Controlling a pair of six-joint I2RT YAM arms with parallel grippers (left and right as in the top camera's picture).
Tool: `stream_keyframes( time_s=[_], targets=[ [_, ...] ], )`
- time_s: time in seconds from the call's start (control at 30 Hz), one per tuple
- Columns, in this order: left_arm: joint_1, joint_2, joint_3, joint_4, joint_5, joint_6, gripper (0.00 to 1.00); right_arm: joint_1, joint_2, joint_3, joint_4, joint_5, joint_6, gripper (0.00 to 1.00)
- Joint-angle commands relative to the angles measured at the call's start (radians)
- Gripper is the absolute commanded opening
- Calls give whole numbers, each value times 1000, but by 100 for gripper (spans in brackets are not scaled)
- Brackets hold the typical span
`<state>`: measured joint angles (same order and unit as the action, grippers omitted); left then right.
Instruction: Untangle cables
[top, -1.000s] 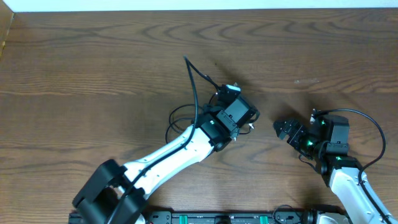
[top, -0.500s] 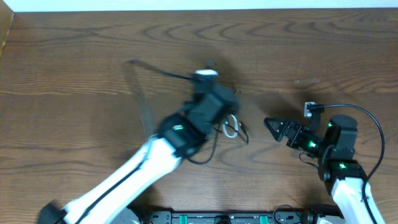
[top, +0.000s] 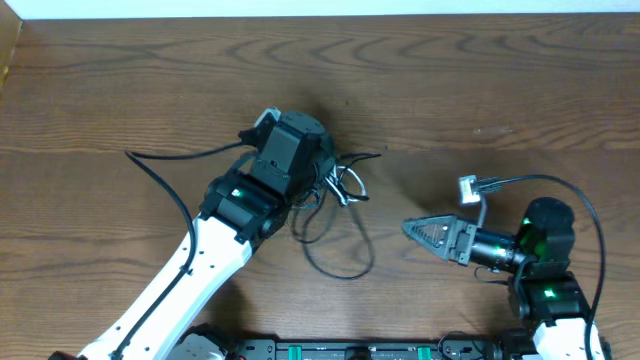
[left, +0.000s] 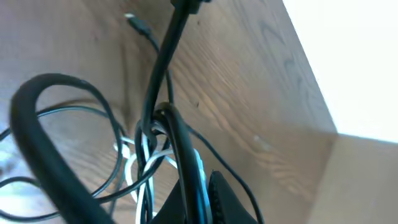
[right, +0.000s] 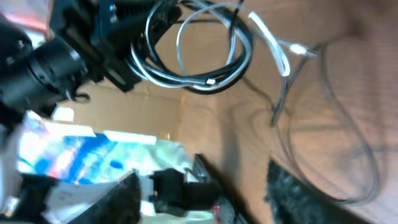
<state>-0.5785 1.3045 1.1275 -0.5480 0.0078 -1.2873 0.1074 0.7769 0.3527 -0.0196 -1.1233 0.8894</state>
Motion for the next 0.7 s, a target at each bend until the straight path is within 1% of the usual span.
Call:
stream_keyframes(
  time_s=[0.0, 0.07, 0.1, 0.17, 0.23, 0.3, 0.37, 0.4, 0.5, 0.6, 0.67],
  targets=[
    [4, 10, 9, 7, 27, -202, 8, 73, -5, 5, 0, 81, 148, 49],
    [4, 16, 9, 8, 27, -258, 8, 126, -5, 5, 0, 154, 204, 47],
    [4, 18, 9, 11, 31, -272, 8, 165, -4, 5, 0, 218, 239, 44],
    [4, 19, 9, 11, 75, -270, 8, 240, 12, 5, 2, 340, 323, 38],
    [4, 19, 9, 10, 119, -269, 8, 274, 25, 5, 7, 401, 345, 37],
    [4, 19, 9, 10, 165, -228, 8, 330, 71, 5, 63, 513, 349, 36],
    [4, 19, 9, 10, 182, -194, 8, 343, 105, 5, 112, 531, 352, 36],
    [4, 19, 9, 10, 199, -163, 8, 343, 142, 5, 156, 535, 354, 32],
    [4, 19, 9, 10, 208, -85, 8, 338, 188, 5, 181, 575, 354, 29],
    [6, 19, 9, 10, 206, 7, 8, 318, 191, 5, 188, 571, 357, 30],
    [6, 19, 9, 10, 211, 12, 8, 317, 191, 5, 197, 571, 378, 34]
  ],
)
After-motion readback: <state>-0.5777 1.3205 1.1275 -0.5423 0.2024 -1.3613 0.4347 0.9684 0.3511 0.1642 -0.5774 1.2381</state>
